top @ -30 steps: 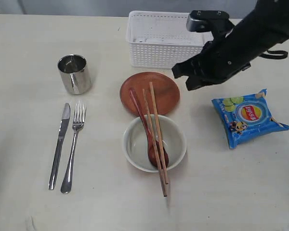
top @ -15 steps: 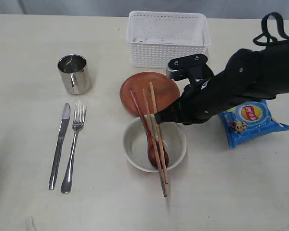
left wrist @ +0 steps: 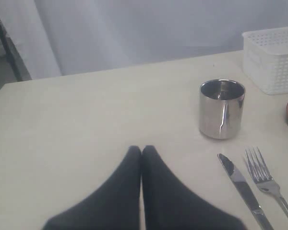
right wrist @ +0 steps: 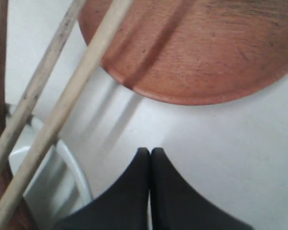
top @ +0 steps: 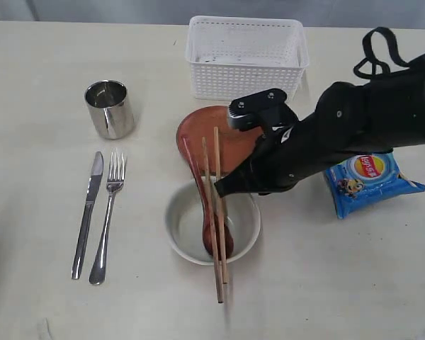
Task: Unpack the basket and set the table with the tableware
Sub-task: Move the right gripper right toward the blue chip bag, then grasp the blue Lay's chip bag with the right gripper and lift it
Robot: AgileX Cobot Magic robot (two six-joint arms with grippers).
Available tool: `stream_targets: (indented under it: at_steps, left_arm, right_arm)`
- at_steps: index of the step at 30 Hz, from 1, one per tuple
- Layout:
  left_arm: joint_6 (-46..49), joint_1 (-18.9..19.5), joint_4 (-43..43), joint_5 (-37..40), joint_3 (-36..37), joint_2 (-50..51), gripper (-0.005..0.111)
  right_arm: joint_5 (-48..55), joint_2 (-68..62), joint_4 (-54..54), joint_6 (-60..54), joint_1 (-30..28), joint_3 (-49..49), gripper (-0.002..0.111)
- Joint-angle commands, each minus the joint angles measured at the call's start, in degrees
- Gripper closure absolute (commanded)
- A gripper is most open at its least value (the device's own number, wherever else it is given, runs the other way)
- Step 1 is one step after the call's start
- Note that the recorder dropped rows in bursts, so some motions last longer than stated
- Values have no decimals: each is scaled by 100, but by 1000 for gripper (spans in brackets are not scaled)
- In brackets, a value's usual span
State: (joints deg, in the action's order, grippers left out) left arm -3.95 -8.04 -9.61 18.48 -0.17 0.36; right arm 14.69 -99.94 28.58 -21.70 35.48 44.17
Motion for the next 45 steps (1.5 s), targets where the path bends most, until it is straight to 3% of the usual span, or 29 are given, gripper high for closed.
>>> stream_targets:
  at_steps: [1, 4, 10, 12, 16, 19, 29, 42, 45]
  left_arm:
    - [-3, 14, 13, 12, 17, -36, 107]
    - [-3, 14, 13, 12, 17, -36, 107]
    - [8, 14, 13, 12, 17, -36, 107]
    - [8, 14, 13, 12, 17, -36, 107]
    - [8, 14, 13, 12, 17, -36, 107]
    - [8, 14, 37, 12, 17, -36, 107]
    - [8, 14, 37, 12, 17, -36, 107]
    - [8, 14, 110, 12, 17, -36, 107]
    - [8, 14, 110, 12, 17, -36, 107]
  right_arm:
    - [285, 248, -58, -12, -507, 97, 108]
    - [763, 415, -69, -12, -1041, 286, 101]
    - [2426, 582, -80, 16, -2244, 1077, 58]
    - [3001, 558, -296, 198, -2550, 1431, 50]
    - [4155, 558, -1967, 1336, -3044, 2014, 50]
    - [4366, 558, -2715, 2333, -3389, 2025, 50]
    - [3077, 558, -2662, 2170, -3672, 1102, 50]
    - [3013, -86, -2480, 2059, -3672, 1102, 50]
    - [2951, -163, -2480, 2059, -3672, 1113, 58]
